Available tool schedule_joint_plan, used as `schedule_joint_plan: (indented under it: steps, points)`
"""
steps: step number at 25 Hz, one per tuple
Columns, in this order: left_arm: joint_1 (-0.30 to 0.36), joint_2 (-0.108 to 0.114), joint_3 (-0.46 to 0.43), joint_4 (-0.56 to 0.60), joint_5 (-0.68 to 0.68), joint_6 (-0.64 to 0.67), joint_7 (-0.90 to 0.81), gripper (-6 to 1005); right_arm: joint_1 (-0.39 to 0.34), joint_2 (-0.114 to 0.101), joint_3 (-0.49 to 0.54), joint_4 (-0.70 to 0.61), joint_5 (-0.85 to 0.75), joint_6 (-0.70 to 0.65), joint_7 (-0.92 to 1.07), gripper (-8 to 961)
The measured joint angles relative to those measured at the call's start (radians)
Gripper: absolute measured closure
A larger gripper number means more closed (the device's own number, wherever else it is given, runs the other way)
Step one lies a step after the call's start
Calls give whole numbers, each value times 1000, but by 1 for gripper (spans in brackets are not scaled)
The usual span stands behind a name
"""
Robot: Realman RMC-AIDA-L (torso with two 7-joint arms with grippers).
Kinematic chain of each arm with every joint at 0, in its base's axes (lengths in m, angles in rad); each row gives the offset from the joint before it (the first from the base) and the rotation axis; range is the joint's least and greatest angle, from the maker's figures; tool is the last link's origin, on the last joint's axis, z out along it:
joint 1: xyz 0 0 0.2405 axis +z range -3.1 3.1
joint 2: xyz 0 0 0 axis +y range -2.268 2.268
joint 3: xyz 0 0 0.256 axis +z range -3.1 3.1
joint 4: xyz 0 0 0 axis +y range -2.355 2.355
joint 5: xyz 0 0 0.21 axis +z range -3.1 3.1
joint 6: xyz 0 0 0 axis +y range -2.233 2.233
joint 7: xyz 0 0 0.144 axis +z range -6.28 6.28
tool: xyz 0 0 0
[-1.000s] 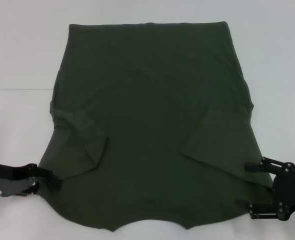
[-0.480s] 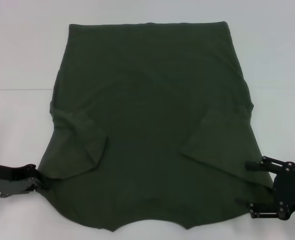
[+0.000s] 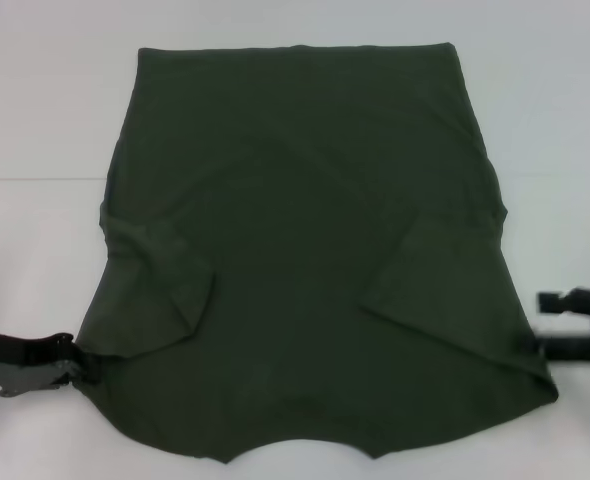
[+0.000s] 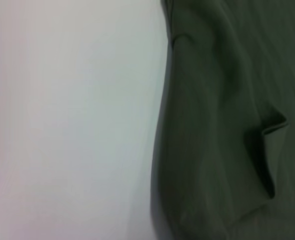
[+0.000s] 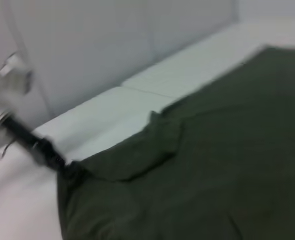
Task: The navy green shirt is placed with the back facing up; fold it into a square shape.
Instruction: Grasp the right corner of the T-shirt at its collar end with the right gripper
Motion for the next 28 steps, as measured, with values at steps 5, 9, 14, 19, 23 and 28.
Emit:
schedule_joint_plan:
  steps: [5, 9, 14, 19, 23, 28]
  points:
    - [-2, 5, 0, 1, -5, 6, 30, 934, 90, -70, 21, -133, -179, -91, 611, 32]
    - [-6, 7, 1, 1, -6, 21, 45, 938, 204, -97, 85, -110, -411, -147, 862, 47]
    - [-10, 13, 2, 4, -6, 30, 61, 939, 276, -105, 100, -44, -560, -152, 907, 69]
    - [-8, 15, -1, 4, -7, 31, 76, 940, 281, -103, 85, -26, -580, -115, 936, 103]
    - [-7, 17, -4, 4, -7, 42, 83, 941, 281, -107, 76, 27, -607, -66, 932, 102]
    - [-3, 16, -8, 4, -7, 42, 93, 941, 282, -99, 67, 53, -609, -27, 897, 81]
